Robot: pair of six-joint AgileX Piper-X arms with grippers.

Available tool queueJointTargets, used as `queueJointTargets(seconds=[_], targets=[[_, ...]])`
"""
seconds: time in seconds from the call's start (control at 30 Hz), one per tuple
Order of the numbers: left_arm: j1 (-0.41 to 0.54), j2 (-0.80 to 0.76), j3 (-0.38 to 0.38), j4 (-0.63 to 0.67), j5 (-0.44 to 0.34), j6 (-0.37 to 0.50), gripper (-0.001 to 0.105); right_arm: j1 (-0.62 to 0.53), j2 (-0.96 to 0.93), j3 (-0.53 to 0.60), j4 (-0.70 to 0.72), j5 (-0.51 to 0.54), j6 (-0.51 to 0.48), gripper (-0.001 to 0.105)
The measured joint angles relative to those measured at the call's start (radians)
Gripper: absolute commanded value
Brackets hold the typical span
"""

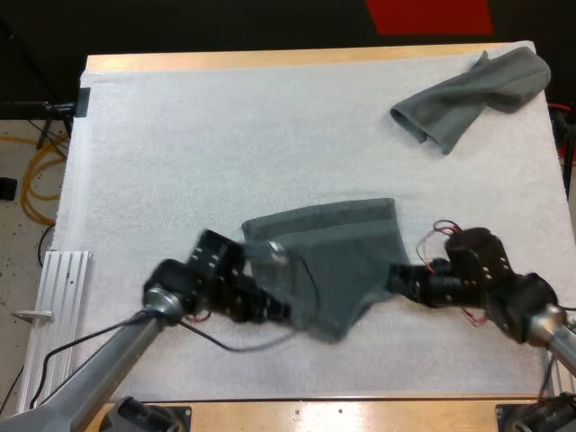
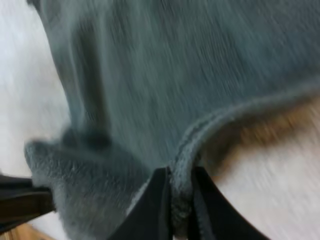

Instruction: Pick towel from pile fold and stack

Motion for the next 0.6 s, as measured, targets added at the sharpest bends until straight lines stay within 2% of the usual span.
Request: queueJointTargets(seconds=[0.07, 0.2, 0.3, 0.4, 0.6], targets=[[0.065, 0.003, 0.000, -0.086, 0.057, -0.014, 0.000, -0.006, 0.061, 0.000, -0.087, 0.001, 0.058, 0.000], [0.169, 0.057, 0.000, -0.254, 0.143, -0.094, 0.000, -0.034, 0.167, 0.000, -0.278, 0.006, 0.184, 0.000], [0.210, 0.121, 0.000, -0.332, 0.165, -0.133, 0.000, -0.058, 0.217, 0.000, -0.412, 0.030, 0.265, 0.000], [0.238, 0.186, 0.000, -0.376, 0.170, -0.148, 0.000, -0.078, 0.248, 0.000, -0.460, 0.073, 0.302, 0.000], [0.280, 0.265, 0.000, -0.417, 0.170, -0.152, 0.000, -0.094, 0.290, 0.000, -0.474, 0.154, 0.308, 0.000]])
